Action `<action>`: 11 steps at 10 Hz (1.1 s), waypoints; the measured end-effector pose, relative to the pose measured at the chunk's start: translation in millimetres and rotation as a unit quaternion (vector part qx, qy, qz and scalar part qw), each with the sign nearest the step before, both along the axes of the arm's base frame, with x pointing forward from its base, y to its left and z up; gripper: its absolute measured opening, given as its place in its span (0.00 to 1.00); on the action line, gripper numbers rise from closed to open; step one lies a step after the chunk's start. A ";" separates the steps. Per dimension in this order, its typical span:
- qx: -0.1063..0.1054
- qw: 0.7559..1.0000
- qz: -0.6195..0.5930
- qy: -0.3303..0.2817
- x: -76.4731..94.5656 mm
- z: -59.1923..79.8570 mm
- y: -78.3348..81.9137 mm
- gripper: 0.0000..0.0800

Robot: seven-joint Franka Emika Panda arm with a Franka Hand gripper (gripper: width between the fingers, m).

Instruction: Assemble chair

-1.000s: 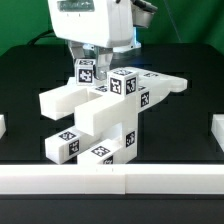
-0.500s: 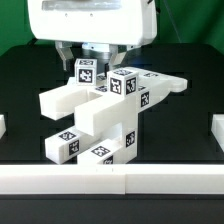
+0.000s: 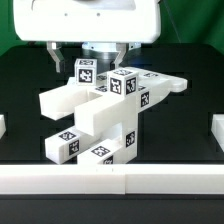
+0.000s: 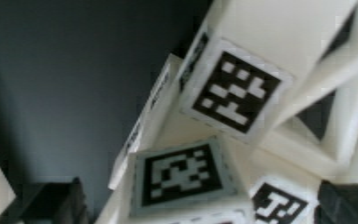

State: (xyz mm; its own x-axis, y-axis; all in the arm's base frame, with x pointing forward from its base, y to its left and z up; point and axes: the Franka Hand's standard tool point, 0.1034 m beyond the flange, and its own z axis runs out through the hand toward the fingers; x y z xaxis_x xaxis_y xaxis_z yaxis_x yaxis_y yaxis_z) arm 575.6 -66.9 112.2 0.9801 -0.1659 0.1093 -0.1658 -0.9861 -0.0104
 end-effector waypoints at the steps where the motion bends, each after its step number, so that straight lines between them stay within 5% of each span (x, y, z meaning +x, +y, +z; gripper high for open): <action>1: -0.004 0.999 0.032 0.000 -0.1 0.0 -0.6 0.81; 5: -0.017 0.992 0.126 0.002 -0.7 0.0 -5.7 0.78; 7: -0.017 0.992 0.126 0.002 -0.7 0.0 -5.9 0.35; 11: -0.005 0.999 0.033 -0.001 -0.1 -0.4 -5.8 0.36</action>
Offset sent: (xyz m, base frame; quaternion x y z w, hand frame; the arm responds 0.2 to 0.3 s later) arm 0.0017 -0.0037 -0.0009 0.0140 -0.0010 -0.2135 0.9768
